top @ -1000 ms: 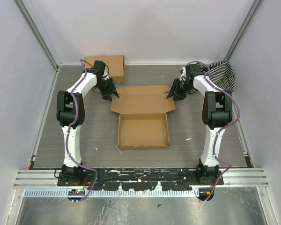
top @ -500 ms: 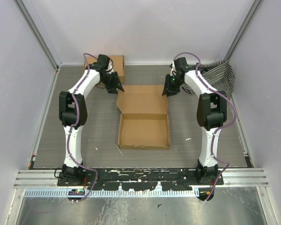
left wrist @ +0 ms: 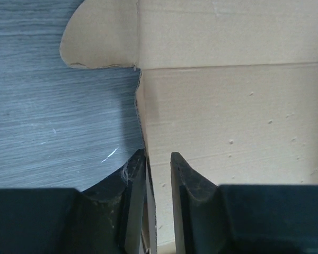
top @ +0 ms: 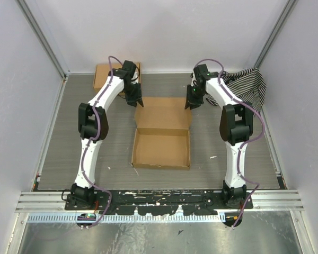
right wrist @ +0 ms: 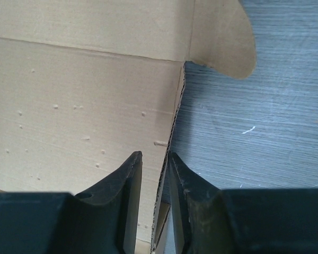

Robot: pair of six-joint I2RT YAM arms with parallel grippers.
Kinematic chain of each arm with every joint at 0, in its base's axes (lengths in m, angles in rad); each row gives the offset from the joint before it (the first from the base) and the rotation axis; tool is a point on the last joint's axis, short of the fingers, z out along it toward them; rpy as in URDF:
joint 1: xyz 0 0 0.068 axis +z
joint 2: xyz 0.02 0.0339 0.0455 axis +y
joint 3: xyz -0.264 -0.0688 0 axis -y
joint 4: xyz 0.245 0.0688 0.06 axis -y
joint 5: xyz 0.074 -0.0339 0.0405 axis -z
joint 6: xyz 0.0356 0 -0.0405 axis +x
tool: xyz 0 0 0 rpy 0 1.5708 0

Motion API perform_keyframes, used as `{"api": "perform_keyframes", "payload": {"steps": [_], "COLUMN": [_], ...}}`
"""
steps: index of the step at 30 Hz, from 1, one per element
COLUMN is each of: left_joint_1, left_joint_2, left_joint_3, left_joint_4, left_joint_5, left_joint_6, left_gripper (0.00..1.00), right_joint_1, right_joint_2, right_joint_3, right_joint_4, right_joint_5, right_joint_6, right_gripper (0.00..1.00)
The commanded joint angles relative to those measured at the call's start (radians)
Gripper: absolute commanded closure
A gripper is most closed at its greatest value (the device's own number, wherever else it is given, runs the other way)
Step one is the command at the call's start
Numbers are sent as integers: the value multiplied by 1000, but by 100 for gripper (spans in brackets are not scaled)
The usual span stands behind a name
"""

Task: Fold the paper box

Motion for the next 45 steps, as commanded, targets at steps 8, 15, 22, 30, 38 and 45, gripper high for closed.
{"api": "perform_keyframes", "payload": {"steps": [8, 15, 22, 30, 38, 45], "left_joint_1": [-3, -3, -3, -4, -3, -4], "left_joint_2": [-166, -450, -655, -705, -733, -746], "left_joint_3": [-139, -486, -792, -880, -915, -902], "left_joint_4": [114, 556, 946, 1047, 1078, 1065], "left_joint_5": [-97, -119, -85, 12, 59, 61], "left_joint_6": [51, 72, 152, 181, 184, 184], "left_gripper": [100, 100, 100, 100, 100, 100], "right_joint_1": [16, 14, 11, -2, -17, -17], "right_joint_2": [-34, -52, -96, -163, -128, -133], "right_joint_3": [64, 78, 81, 115, 188, 148], "right_joint_4": [-14, -9, -10, -47, -129, -178], "right_joint_5": [38, 21, -18, -9, -24, 21], "right_joint_6": [-8, -22, -50, -67, -81, -56], "right_gripper": [67, 57, 57, 56, 63, 91]}}
